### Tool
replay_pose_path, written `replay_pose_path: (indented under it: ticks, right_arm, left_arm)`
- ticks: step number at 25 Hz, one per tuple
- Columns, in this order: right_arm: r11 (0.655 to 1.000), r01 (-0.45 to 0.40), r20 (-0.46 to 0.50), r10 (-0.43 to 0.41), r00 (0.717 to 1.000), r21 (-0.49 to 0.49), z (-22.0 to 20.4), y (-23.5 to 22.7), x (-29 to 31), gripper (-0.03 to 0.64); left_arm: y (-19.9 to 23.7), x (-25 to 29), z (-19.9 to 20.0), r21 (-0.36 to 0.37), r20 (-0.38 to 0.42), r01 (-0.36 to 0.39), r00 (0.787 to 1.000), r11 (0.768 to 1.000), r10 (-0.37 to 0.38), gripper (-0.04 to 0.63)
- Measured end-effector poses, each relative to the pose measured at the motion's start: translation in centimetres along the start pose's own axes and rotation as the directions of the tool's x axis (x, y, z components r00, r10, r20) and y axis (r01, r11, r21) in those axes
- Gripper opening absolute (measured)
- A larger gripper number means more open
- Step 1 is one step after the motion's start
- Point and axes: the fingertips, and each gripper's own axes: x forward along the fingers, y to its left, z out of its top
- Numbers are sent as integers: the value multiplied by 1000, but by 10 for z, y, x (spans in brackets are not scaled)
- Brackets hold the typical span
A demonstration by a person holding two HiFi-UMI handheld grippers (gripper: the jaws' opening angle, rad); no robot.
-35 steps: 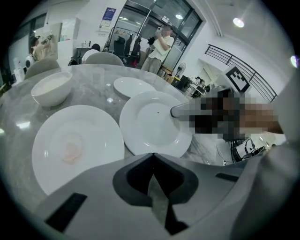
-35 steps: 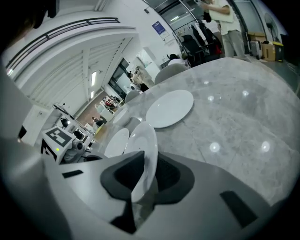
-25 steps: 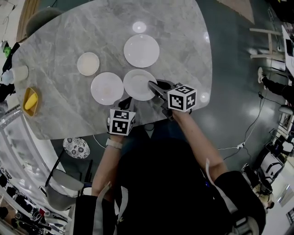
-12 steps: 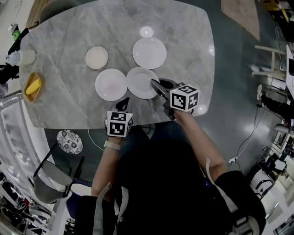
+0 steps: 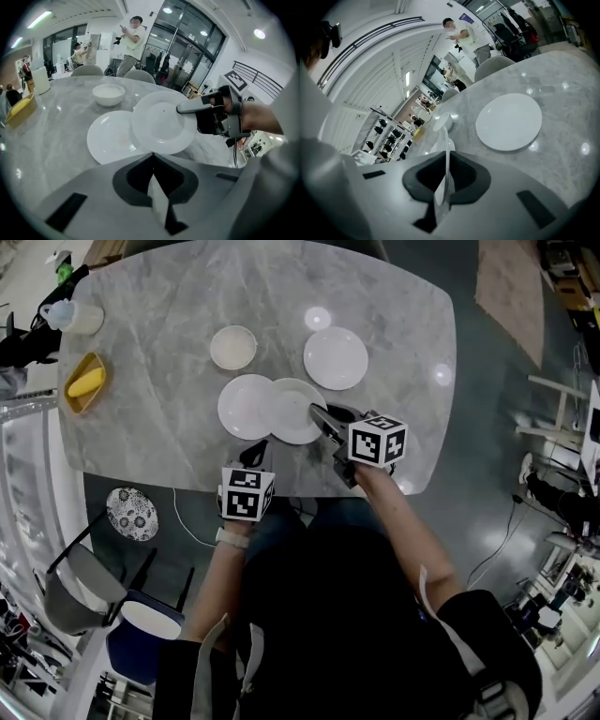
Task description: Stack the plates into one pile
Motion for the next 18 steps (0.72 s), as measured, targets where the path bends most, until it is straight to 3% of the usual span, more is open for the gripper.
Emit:
replay_pose_path:
  ticks: [18]
  right_arm:
    - [999, 23, -73, -26, 997, -46, -5, 27, 73, 32]
  left_arm:
    - [62, -25, -19, -81, 13, -28, 999, 996, 29, 8]
